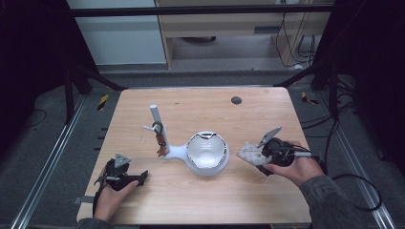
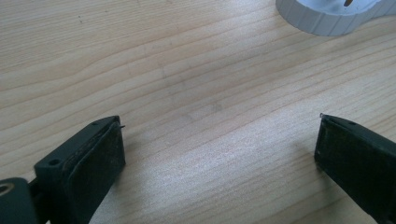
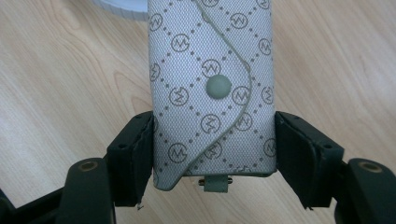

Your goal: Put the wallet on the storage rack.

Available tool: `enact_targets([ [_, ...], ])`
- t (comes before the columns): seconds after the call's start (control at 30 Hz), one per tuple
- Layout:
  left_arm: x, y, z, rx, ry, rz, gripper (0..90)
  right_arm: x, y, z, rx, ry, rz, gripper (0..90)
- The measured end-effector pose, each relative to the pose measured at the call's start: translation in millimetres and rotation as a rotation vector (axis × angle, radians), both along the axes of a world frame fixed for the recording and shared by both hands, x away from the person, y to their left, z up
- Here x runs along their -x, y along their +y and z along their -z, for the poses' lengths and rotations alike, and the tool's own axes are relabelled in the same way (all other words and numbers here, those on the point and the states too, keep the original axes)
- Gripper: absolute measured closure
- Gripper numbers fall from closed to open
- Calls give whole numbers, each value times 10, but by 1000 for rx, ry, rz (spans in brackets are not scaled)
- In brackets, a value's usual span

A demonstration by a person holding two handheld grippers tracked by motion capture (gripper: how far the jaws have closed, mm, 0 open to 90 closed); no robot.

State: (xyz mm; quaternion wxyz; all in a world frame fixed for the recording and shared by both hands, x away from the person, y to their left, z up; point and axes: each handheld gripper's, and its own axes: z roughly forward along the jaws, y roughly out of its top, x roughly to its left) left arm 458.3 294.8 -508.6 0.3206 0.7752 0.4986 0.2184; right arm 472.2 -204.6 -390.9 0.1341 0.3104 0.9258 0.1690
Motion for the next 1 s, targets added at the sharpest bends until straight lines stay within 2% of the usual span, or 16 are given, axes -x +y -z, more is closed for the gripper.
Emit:
enact_targets([
  [0.47, 1, 0, 0, -1, 0, 3, 11, 35, 274, -316, 44, -52, -80, 323],
  [0.77, 2, 0, 0, 0, 0, 5, 10, 76, 435, -420, 60, -59, -128, 323],
  [1.0, 2, 0, 0, 0, 1, 6, 10, 116, 642, -413, 81, -38, -186, 323],
])
